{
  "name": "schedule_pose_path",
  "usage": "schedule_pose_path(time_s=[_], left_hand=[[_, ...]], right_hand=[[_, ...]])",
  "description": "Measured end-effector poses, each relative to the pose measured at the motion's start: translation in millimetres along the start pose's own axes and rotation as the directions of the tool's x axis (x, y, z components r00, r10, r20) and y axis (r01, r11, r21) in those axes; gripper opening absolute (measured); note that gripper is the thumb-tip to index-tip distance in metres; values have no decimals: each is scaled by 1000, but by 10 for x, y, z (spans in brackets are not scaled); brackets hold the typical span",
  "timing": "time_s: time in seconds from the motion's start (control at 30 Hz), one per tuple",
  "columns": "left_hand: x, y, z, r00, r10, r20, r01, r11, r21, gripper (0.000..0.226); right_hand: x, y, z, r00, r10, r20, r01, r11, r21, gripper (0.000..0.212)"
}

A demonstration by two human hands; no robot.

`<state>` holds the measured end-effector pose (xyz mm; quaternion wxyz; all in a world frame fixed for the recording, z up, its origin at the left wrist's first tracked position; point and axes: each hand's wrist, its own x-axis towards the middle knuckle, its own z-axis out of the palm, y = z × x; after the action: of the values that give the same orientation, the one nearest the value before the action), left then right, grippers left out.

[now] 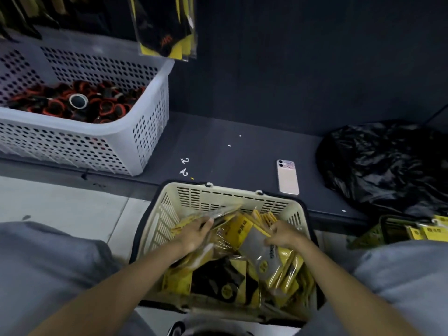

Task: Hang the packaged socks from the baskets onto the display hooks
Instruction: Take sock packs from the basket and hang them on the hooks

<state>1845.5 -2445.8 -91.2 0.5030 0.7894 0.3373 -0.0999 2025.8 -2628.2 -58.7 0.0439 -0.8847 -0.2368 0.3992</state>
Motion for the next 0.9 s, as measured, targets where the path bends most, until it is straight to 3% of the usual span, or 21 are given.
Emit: schedule_pose_path(time_s=[0.1,0.2,0.23,0.33,0.4,0.43,0.5,0.57,0.67,0.73,0.83,0.9], left_hand=[[-5,187,-9,996,66,-64,-72,992,-102,45],[-24,436,-14,991,98,-86,-117,960,-253,44],[-26,518,-26,993,89,-76,-107,954,-281,58],[-95,792,-137,1000,-22,6,23,935,-353,128],[-178,1029,-244,994,0,112,59,847,-529,148],[-189,1132,-296,987,54,154,60,755,-653,142],[-220,1334,-450,974,184,132,-10,620,-785,102],[-265,1476,-672,962,268,61,-123,617,-777,73],[-337,1594,-1109,947,320,-43,-243,619,-747,48],[-366,1662,-1405,933,343,-111,-305,585,-751,44],[-441,1831,-1773,902,355,-246,-418,572,-706,34],[-513,1961,-2030,877,356,-323,-477,562,-675,30]], right_hand=[[-154,40,-254,998,-55,-33,58,995,79,38],[-445,105,-645,992,-109,-63,123,953,278,27],[-567,124,-786,989,-114,-96,142,920,366,25],[-896,119,-1113,974,-161,-162,228,733,641,30],[-1011,12,-1212,958,-203,-202,284,586,759,34],[-1032,-78,-1235,949,-221,-227,311,521,795,35],[-1035,-312,-1232,926,-267,-267,359,403,842,35],[-1005,-560,-1221,900,-325,-290,395,330,857,39],[-973,-891,-1278,863,-412,-293,452,371,811,55],[-958,-1130,-1391,826,-456,-333,523,396,754,69],[-1012,-1562,-1606,669,-442,-597,743,393,542,79],[-1092,-1844,-1764,464,-398,-791,867,389,312,63]])
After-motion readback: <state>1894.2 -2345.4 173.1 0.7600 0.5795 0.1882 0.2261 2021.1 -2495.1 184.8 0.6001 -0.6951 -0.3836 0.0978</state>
